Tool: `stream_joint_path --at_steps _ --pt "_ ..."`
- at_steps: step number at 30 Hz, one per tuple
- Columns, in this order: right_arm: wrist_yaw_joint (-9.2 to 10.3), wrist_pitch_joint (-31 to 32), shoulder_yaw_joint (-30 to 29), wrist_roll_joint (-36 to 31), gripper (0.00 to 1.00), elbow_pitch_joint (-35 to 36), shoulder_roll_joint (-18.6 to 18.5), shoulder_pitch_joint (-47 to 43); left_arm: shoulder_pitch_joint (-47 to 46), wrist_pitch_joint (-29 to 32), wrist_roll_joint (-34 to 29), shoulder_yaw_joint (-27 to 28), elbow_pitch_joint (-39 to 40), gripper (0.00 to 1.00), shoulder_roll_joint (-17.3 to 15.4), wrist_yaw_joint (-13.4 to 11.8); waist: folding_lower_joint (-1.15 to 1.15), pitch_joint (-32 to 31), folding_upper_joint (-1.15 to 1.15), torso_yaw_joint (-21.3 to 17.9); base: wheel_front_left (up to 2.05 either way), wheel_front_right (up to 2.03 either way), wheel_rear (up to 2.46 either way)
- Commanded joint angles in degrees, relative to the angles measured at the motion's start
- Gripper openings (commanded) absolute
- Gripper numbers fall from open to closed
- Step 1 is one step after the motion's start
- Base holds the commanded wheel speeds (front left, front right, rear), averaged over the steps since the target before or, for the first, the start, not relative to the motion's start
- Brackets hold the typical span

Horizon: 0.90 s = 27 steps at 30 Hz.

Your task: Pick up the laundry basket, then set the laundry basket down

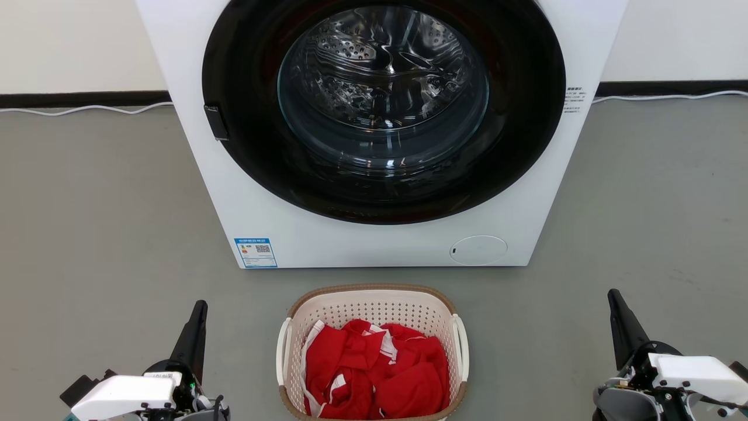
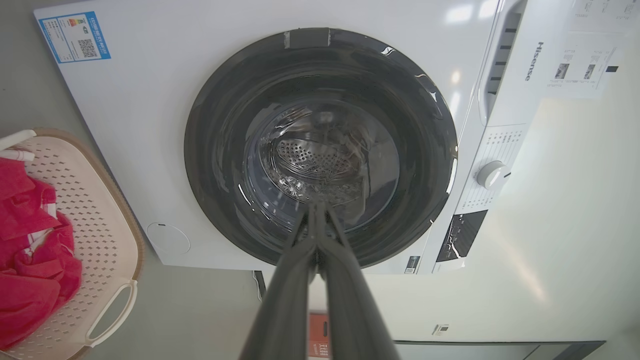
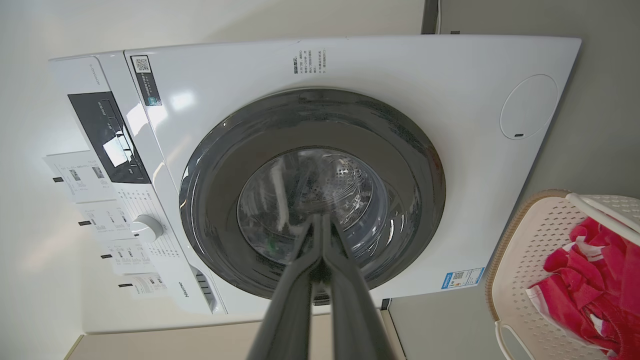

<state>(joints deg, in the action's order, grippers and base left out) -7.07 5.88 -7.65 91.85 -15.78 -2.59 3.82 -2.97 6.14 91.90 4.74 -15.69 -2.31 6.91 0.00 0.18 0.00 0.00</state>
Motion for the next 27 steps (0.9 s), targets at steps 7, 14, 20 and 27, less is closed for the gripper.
stream_joint_path --at_steps 7,14,20,27 --pt "-0.42 0.6 1.2 0.3 0.00 1.8 -0.3 2.4 -3.2 0.3 0.3 1.8 1.7 0.00 -0.6 0.6 0.00 0.0 0.00 0.0 0.00 0.00 0.00" --pt "-0.42 0.6 1.2 0.3 0.00 1.8 -0.3 2.4 -3.2 0.3 0.3 1.8 1.7 0.00 -0.6 0.6 0.00 0.0 0.00 0.0 0.00 0.00 0.00" --pt "0.00 0.0 0.0 0.0 1.00 0.0 0.0 0.0 0.0 0.0 0.0 0.0 0.0 1.00 0.0 0.0 0.00 0.0 0.00 0.0 0.00 0.00 0.00" --pt "0.03 -0.5 0.7 0.0 1.00 -1.9 0.5 -2.2 1.9 -0.4 0.1 -0.2 -2.2 1.00 0.5 -0.1 0.02 0.0 0.00 0.0 0.00 0.00 0.00"
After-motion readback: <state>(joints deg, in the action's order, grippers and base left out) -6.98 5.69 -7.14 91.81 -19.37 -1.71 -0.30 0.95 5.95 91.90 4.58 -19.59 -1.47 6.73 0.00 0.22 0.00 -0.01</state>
